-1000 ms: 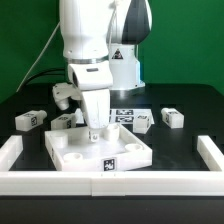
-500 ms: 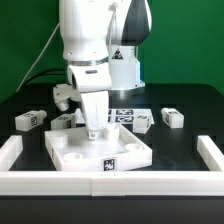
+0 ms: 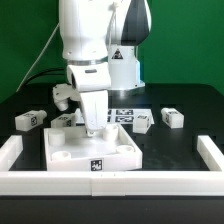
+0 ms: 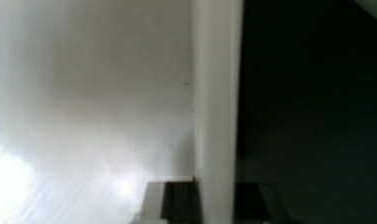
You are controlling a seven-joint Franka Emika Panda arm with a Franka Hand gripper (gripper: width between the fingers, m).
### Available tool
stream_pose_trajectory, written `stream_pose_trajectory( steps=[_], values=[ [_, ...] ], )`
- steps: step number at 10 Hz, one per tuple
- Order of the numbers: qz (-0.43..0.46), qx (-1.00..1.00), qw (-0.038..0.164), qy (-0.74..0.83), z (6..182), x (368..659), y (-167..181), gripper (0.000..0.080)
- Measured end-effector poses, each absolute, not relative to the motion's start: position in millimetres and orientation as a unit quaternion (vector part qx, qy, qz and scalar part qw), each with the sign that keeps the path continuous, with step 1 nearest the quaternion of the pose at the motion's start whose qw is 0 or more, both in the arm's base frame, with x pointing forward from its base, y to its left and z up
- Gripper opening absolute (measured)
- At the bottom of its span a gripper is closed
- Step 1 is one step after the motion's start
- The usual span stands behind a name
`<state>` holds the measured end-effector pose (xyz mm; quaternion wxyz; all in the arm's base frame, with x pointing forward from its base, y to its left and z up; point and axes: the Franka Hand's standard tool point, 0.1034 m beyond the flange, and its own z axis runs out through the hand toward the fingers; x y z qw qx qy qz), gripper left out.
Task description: Assemble one leg
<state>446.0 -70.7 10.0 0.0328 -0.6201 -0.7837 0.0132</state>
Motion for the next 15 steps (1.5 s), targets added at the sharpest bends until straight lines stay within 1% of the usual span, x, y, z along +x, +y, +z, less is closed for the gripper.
stream_pose_trajectory(
  steps=[3,5,10,12,13,15],
  values=[
    [0.013,-0.62,0.033,-0.784,10.0,446.1,-70.8,0.0063],
    [0.006,-0.657,0.024,-0.753,10.1,447.7,-61.4,0.0063],
    [-0.004,-0.688,0.032,-0.725,11.6,455.6,3.1,0.0063],
    [-0.009,-0.696,0.032,-0.718,13.7,465.3,37.7,0.0063],
    [-0.006,-0.702,0.034,-0.712,12.6,470.8,50.2,0.0063],
    [-0.012,-0.702,0.032,-0.711,14.1,486.5,69.8,0.0063]
  ],
)
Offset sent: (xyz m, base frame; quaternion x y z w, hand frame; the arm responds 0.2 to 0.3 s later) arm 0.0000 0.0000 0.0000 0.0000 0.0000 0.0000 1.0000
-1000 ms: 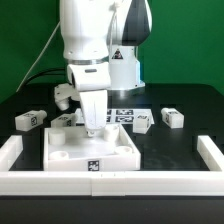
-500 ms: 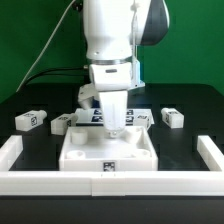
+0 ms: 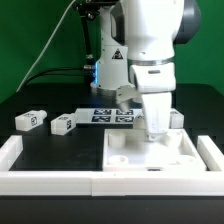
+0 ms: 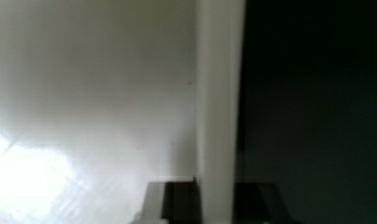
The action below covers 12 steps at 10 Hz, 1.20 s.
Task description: Assemble one leg
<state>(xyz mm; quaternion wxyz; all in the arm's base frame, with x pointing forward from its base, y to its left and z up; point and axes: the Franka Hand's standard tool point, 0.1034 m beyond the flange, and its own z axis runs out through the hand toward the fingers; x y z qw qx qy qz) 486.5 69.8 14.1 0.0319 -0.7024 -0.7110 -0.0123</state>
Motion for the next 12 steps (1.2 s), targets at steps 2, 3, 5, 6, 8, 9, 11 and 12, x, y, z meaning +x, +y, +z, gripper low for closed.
stream_pose_trajectory(
  steps=[2,3,5,6,8,9,11,12],
  values=[
    [-0.012,-0.708,0.034,-0.705,14.8,490.6,78.5,0.0063],
    [-0.013,-0.707,0.033,-0.706,15.3,491.9,79.9,0.0063],
    [-0.012,-0.7,0.034,-0.713,13.8,491.6,75.8,0.0063],
    [-0.012,-0.701,0.034,-0.713,13.7,491.6,75.5,0.0172],
    [-0.012,-0.701,0.034,-0.712,13.6,491.6,75.1,0.0307],
    [-0.012,-0.701,0.034,-0.712,13.6,491.6,74.9,0.0492],
    [-0.012,-0.701,0.034,-0.712,13.6,491.6,74.7,0.0596],
    [-0.012,-0.701,0.034,-0.712,13.6,491.6,74.6,0.064]
  ],
)
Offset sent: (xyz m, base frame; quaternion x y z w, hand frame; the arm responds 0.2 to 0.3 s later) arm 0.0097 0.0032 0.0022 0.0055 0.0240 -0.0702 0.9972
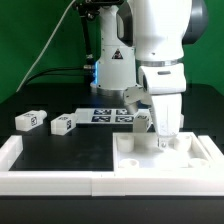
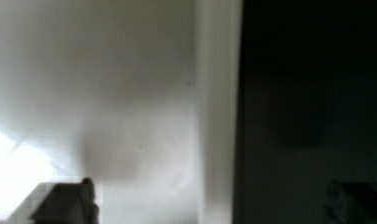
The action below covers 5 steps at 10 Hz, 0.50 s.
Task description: Assemble one leg
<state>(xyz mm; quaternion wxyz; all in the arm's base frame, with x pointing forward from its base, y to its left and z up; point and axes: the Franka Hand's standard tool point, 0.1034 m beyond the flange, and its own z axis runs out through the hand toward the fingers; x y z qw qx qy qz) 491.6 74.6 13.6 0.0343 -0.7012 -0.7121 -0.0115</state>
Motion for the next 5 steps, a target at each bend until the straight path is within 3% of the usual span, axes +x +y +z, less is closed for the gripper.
stream_pose_trajectory(
  steps=[3,5],
  values=[
    [-0.011,-0.709,0.034,-0.704,14.7,490.9,74.6,0.0647],
    [-0.011,-0.751,0.024,-0.66,34.7,473.1,78.5,0.0649]
  ],
)
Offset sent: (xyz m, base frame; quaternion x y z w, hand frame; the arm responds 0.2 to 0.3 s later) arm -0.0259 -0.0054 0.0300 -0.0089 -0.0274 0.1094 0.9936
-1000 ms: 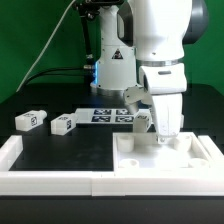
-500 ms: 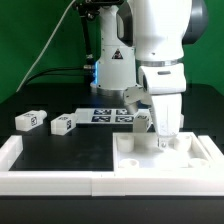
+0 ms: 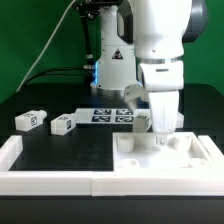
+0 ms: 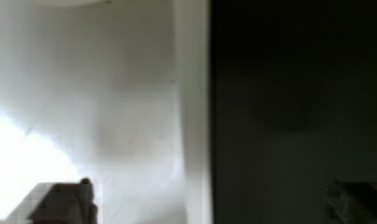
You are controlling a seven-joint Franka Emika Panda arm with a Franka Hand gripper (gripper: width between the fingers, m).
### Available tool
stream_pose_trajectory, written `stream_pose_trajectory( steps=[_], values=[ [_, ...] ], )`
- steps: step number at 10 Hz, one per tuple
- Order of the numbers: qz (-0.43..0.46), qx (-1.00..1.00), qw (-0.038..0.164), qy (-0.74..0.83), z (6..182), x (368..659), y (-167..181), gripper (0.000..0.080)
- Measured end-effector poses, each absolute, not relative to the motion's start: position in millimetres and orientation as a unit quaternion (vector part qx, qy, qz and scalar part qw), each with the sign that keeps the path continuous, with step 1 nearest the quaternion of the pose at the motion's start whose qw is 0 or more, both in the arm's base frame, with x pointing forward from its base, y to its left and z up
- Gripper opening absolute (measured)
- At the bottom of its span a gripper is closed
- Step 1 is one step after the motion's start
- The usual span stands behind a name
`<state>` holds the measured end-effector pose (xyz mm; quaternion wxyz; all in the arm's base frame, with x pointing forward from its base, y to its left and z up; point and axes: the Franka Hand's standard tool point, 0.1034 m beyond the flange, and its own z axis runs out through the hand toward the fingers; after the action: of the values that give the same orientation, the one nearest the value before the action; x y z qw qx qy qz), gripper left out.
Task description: Assemble one leg
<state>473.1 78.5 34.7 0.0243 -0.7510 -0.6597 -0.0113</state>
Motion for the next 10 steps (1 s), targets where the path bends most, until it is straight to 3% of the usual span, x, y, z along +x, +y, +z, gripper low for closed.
stream_pose_trajectory(
  steps=[3,6,10],
  values=[
    [0.001,-0.796,0.015,-0.605,59.4,445.7,85.7,0.0649],
    [0.003,-0.816,0.016,-0.577,59.3,442.5,85.9,0.0649],
    [0.003,-0.914,0.016,-0.405,58.2,440.6,88.7,0.0649]
  ],
)
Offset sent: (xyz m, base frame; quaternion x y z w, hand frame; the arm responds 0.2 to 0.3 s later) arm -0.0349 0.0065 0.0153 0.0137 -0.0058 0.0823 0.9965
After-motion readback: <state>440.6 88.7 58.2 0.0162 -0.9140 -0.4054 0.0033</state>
